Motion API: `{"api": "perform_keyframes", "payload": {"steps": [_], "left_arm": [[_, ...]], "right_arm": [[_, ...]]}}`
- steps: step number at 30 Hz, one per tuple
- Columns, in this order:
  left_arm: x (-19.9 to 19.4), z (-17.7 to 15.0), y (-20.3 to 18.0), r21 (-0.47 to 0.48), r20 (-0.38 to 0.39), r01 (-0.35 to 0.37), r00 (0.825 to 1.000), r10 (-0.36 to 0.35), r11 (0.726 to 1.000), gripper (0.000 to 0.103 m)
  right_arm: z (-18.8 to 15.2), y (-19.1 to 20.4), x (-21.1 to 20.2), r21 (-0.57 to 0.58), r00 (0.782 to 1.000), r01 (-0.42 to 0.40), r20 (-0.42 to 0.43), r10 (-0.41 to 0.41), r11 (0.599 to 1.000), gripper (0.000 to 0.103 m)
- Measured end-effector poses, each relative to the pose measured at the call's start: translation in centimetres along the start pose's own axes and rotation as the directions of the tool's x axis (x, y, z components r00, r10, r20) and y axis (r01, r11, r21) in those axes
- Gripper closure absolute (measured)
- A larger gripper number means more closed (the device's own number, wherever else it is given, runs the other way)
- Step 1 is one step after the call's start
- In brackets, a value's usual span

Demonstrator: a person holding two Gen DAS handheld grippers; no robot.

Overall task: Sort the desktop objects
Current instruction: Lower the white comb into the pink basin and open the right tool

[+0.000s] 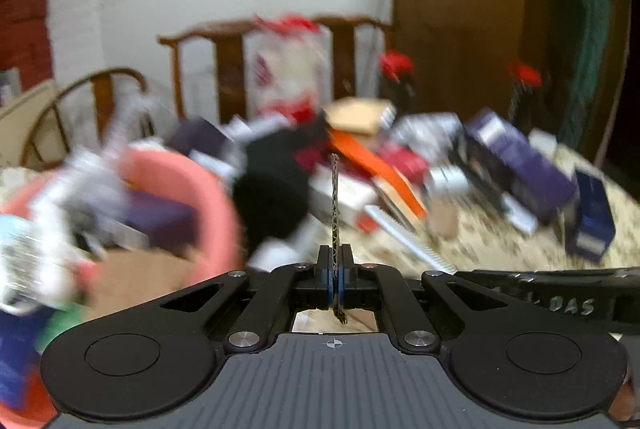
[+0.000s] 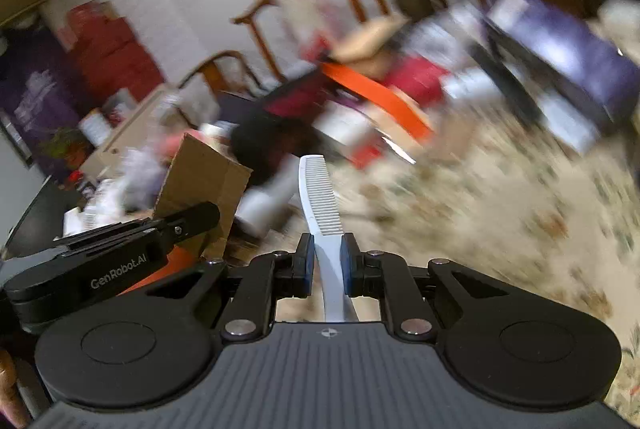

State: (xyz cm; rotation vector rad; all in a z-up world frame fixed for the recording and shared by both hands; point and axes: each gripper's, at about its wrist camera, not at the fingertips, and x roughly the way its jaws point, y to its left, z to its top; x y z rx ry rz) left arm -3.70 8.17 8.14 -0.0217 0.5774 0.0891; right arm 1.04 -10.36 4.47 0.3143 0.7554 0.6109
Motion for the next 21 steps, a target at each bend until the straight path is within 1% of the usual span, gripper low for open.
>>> {"api": "perform_keyframes", "payload": {"steps": [4,7,9,10,12,13,15,17,19,21], "left_arm": [[-3.7,1.9,4.8,-0.047,0.073,-0.057,0.996,0.061,0.997,0.103],[-5.6,2.9,8.5,-0.072,0.106,-0.120,0.986,0.127,0.990,0.103],[-6.3,3.5,10.8,-0.080,0.110,-0.166,0.978,0.175,0.983,0.102],[-6.5,3.7,12.0,-0.093,0.109,-0.191,0.974,0.200,0.977,0.096],[-6.5,4.0,14.1,-0.112,0.101,-0.224,0.967,0.235,0.968,0.094],[-6.4,4.1,15.0,-0.114,0.095,-0.242,0.963,0.253,0.964,0.089],[-5.7,4.0,16.7,-0.125,0.066,-0.277,0.956,0.287,0.953,0.086],[-4.9,3.6,18.3,-0.143,0.039,-0.300,0.951,0.308,0.943,0.086],[-4.3,3.0,19.4,-0.165,0.016,-0.309,0.949,0.316,0.937,0.086],[-4.1,2.2,20.2,-0.180,0.002,-0.308,0.950,0.313,0.934,0.084]], "right_arm": [[2.3,6.0,-1.1,-0.082,0.998,-0.040,0.054,0.045,0.996,0.087],[3.9,10.2,-0.1,-0.123,0.994,-0.084,0.059,0.092,0.989,0.087],[4.5,12.9,1.2,-0.148,0.992,-0.112,0.046,0.120,0.983,0.087],[4.6,14.1,2.0,-0.157,0.990,-0.127,0.035,0.134,0.979,0.087],[4.6,16.5,3.8,-0.178,0.987,-0.160,0.004,0.163,0.971,0.087],[4.4,17.7,4.8,-0.189,0.986,-0.168,-0.012,0.169,0.967,0.087],[3.9,19.7,6.9,-0.209,0.983,-0.183,-0.044,0.177,0.961,0.087],[3.2,21.3,8.6,-0.226,0.980,-0.195,-0.078,0.182,0.954,0.087],[2.6,22.2,9.9,-0.233,0.979,-0.197,-0.104,0.177,0.952,0.087],[2.3,22.4,10.2,-0.206,0.972,-0.229,-0.107,0.210,0.951,0.085]]}}
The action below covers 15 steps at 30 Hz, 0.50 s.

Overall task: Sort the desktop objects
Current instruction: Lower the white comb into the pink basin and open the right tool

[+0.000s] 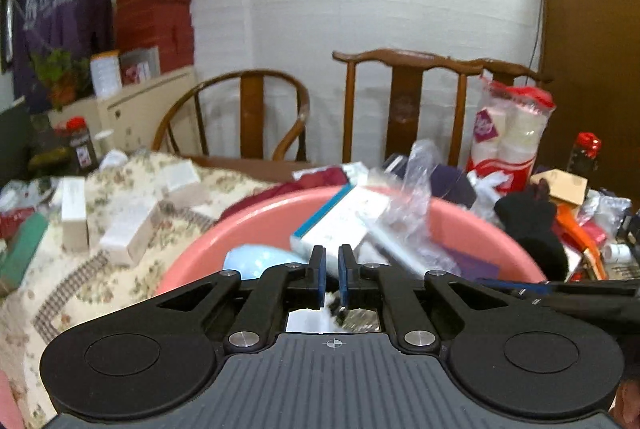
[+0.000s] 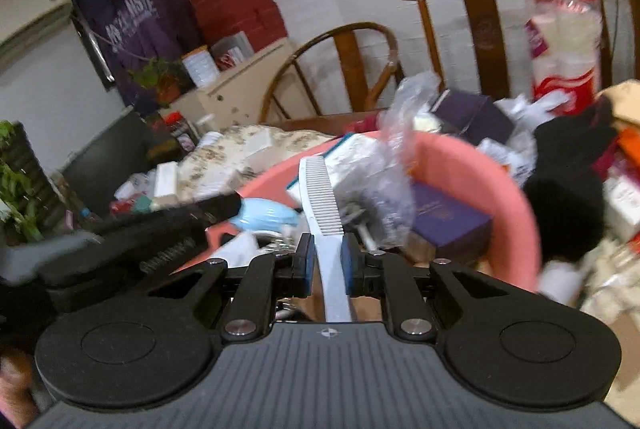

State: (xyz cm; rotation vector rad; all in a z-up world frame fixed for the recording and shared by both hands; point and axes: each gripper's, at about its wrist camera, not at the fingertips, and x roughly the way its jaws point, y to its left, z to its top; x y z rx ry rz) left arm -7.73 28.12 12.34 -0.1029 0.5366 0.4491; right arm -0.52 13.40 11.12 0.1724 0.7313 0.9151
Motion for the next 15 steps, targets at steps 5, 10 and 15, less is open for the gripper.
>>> {"api": "perform_keyframes", "payload": {"steps": [5,10,15], "left_arm": [[0.1,-1.0,0.2,-0.017,-0.007,0.011,1.000,-0.011,1.000,0.080],[-1.0,-1.7,-2.2,0.029,0.015,0.052,0.999,-0.052,0.998,0.079],[-3.1,-2.8,-7.6,0.102,0.033,0.157,0.986,-0.161,0.982,0.063]], "right_arm": [[0.1,-0.6,-0.6,0.006,1.000,0.007,0.004,-0.007,1.000,0.078],[-0.1,-2.1,-3.4,-0.005,0.999,0.004,0.037,-0.004,1.000,0.078],[-2.2,-5.9,-9.0,-0.063,0.994,0.079,0.085,-0.073,0.995,0.048]]}}
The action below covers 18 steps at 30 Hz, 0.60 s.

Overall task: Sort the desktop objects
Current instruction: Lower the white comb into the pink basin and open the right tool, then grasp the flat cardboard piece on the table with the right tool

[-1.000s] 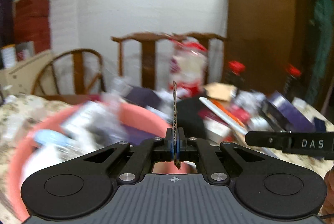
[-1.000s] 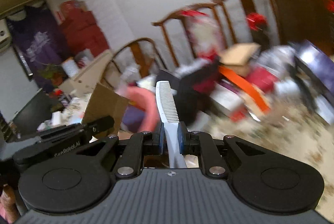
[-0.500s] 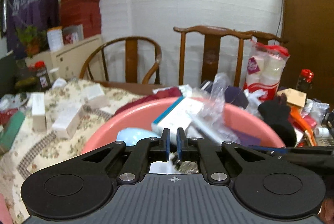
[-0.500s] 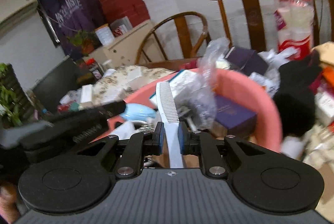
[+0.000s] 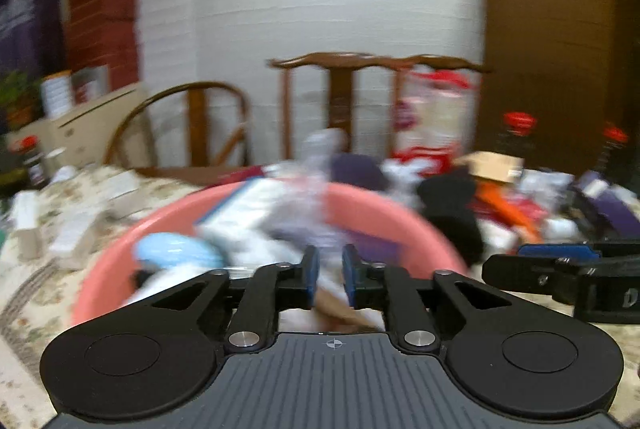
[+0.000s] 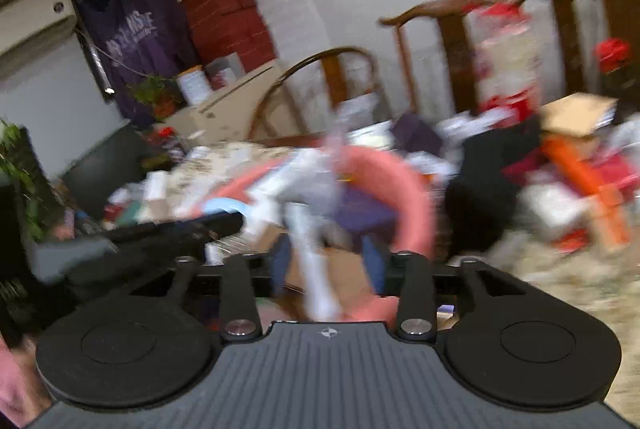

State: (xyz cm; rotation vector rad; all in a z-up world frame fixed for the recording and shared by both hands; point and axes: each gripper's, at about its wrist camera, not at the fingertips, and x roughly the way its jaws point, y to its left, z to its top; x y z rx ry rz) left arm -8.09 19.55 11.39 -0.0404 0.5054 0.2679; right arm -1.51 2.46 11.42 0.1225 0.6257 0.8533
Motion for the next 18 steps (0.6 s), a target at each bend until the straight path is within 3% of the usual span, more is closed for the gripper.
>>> {"api": "perform_keyframes", "payload": {"steps": [1,3,7,9,13,18], "left_arm": [[-0.2,-0.1,-1.7,0.019,0.007,0.034,0.999,-0.034,0.999,0.052],[-0.5,-0.6,-4.7,0.047,0.016,0.091,0.996,-0.091,0.995,0.044],[0.5,-2.6,-10.7,0.108,-0.034,0.218,0.976,-0.215,0.970,0.038],[1.7,-3.7,-12.6,0.114,-0.064,0.250,0.968,-0.244,0.961,0.036],[4.8,-5.6,-13.6,0.069,-0.122,0.270,0.958,-0.260,0.960,0.033],[6.0,-7.1,-12.8,0.082,-0.107,0.252,0.964,-0.243,0.964,0.034]], "right_arm": [[-0.7,-1.1,-1.2,-0.027,0.999,0.046,0.020,-0.046,0.999,0.046],[-2.1,-3.4,-3.0,-0.058,0.991,0.129,0.036,-0.127,0.990,0.045],[-5.7,-8.7,-3.9,-0.079,0.972,0.220,-0.061,-0.225,0.972,0.042],[-7.3,-10.9,-3.3,-0.077,0.966,0.222,-0.121,-0.230,0.972,0.034],[-8.7,-12.4,-1.0,-0.099,0.953,0.241,-0.164,-0.255,0.965,0.034],[-8.0,-11.6,1.7,-0.164,0.959,0.194,-0.174,-0.222,0.967,0.034]]}}
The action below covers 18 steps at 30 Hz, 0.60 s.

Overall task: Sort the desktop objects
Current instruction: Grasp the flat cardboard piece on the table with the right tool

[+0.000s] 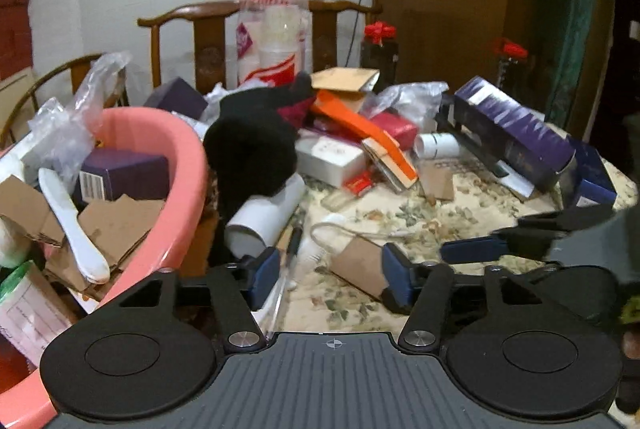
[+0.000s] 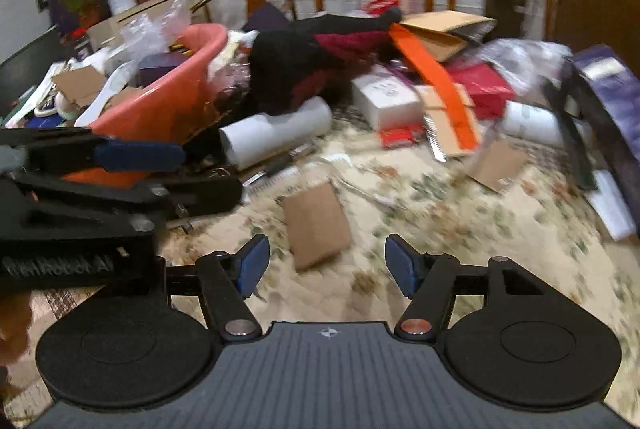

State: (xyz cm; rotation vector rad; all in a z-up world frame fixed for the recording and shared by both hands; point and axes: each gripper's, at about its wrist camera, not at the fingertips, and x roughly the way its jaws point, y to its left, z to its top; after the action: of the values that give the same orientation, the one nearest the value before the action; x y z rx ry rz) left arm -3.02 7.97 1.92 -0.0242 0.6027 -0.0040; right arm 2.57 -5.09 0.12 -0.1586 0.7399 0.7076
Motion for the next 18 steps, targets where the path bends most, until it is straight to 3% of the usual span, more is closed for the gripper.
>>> {"api": "perform_keyframes", "payload": {"steps": [4,5,6,8,11,14,18], "left_arm": [[-0.6,0.0,0.5,-0.001,0.035,0.063,0.997,-0.063,0.998,0.031],[-0.8,0.1,0.5,0.005,0.045,0.068,0.997,-0.068,0.998,0.031],[-0.9,0.0,0.5,0.009,0.054,0.075,0.996,-0.075,0.997,0.029],[-1.2,-0.1,0.5,0.013,0.064,0.094,0.993,-0.095,0.995,0.027],[-1.4,-0.4,0.6,0.013,0.073,0.108,0.991,-0.109,0.994,0.026],[-1.1,-0.6,0.5,0.003,0.078,0.107,0.991,-0.107,0.994,0.024],[0.6,0.2,-1.1,0.011,0.032,0.037,0.999,-0.037,0.999,0.014]], "right_arm": [[0.4,1.7,2.3,-0.090,1.000,0.000,-0.018,-0.002,0.996,0.035],[0.5,2.0,2.7,-0.102,1.000,-0.003,-0.023,0.001,0.995,0.038],[0.5,2.3,3.2,-0.106,1.000,-0.001,-0.028,-0.002,0.994,0.055],[0.5,2.5,3.8,-0.111,0.999,0.016,-0.039,-0.020,0.994,0.064],[0.1,2.2,3.2,-0.095,0.998,0.063,-0.024,-0.066,0.993,0.065],[-0.9,-0.3,1.4,-0.002,0.994,0.110,-0.010,-0.110,0.994,0.065],[-2.6,-5.2,-1.7,0.189,0.999,0.022,0.025,-0.027,0.982,0.065]]}}
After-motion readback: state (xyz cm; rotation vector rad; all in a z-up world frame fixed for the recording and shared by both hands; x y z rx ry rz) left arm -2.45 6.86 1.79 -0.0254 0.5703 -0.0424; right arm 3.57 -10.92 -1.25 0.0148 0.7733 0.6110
